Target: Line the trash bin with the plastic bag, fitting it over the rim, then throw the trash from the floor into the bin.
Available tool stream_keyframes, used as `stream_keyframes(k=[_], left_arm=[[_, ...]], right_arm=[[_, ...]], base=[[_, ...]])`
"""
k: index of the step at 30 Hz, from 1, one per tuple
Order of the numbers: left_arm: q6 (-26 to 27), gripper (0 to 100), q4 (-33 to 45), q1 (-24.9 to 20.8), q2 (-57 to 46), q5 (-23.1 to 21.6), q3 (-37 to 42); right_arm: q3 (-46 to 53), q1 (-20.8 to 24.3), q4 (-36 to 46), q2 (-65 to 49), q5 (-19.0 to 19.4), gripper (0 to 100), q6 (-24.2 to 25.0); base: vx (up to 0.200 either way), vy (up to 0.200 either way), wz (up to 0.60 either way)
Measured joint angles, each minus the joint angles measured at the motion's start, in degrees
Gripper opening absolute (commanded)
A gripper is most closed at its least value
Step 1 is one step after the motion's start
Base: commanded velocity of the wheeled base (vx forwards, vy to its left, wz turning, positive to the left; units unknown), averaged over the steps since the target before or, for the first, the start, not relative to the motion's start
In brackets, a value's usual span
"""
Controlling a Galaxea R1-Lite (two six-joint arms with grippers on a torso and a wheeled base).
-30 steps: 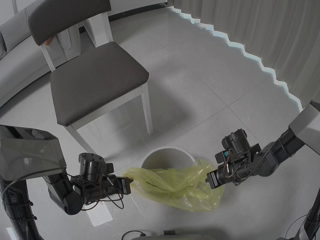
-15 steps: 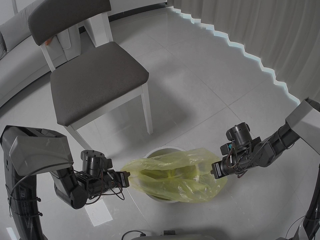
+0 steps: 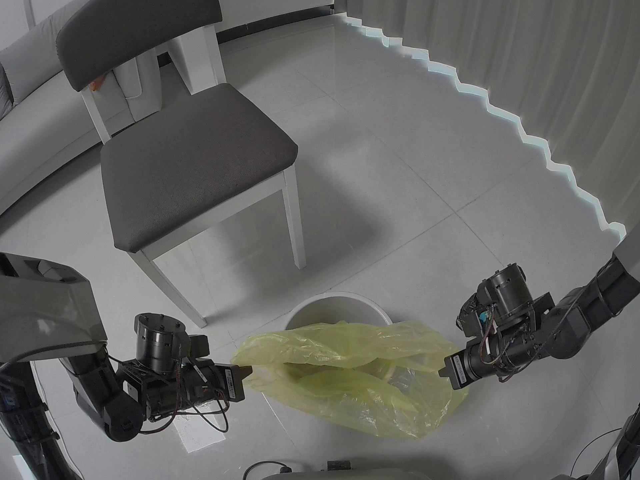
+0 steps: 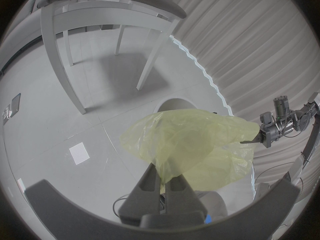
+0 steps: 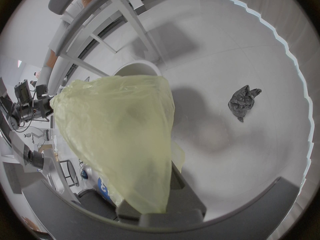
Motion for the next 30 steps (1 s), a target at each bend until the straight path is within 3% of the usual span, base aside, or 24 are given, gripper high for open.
stream_keyframes(k=[17,27,28,30], left_arm=[[0.5,0,-3.9,-0.8,8.5,0.0,-2.2],[0.5,0,-3.9,1.2,14.3,0.0,-10.8],[0.5,0,-3.9,1.3,14.7,0.0,-11.2],[0.5,0,-4.1,1.3,15.3,0.0,-11.5]], right_arm=[[-1.6,2.5,-2.6,7.0,-0.5,0,0.3],[-9.7,-0.9,-2.4,12.0,0.1,0,0.0],[-9.9,-1.3,-2.4,12.2,0.1,100,-0.3],[-9.9,-1.7,-2.2,12.5,0.1,100,-0.7]], base=[[0.000,0.000,0.00],[0.000,0.000,0.00],[0.000,0.000,0.00],[0.000,0.000,0.00]])
